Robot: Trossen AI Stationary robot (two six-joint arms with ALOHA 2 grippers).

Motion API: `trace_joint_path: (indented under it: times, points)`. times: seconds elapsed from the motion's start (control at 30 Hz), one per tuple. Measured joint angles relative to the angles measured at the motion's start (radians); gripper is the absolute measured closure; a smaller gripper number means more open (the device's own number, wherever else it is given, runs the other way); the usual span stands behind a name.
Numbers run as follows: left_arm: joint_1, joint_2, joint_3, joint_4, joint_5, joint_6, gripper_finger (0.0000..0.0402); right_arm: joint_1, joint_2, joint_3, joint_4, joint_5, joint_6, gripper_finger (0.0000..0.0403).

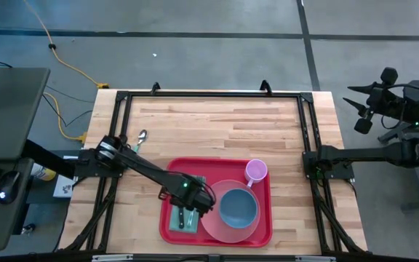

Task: Set up tray
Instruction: Adjust the black knife

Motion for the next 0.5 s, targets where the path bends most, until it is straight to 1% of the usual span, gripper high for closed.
trace_joint_path:
  times: [0.07, 0.3, 0.43, 0.5]
  points:
    - [0.0, 0.012, -0.002, 0.01, 0.008, -0.001, 0.0246, 0.0, 0.0, 0.0, 0.0, 0.0, 0.0, 0.0265]
    - [-0.02, 0.097, -0.001, 0.12, 0.069, -0.002, 0.0267, 0.0, -0.005, 0.0, 0.0, 0.005, 0.0, 0.0265]
    - [-0.013, 0.089, 0.002, 0.107, 0.053, -0.002, 0.027, 0.0, -0.005, 0.0, 0.0, 0.024, -0.016, 0.0265]
    - [-0.006, 0.078, -0.002, 0.043, 0.037, -0.002, 0.0269, 0.0, -0.005, 0.0, 0.0, 0.026, -0.018, 0.0265]
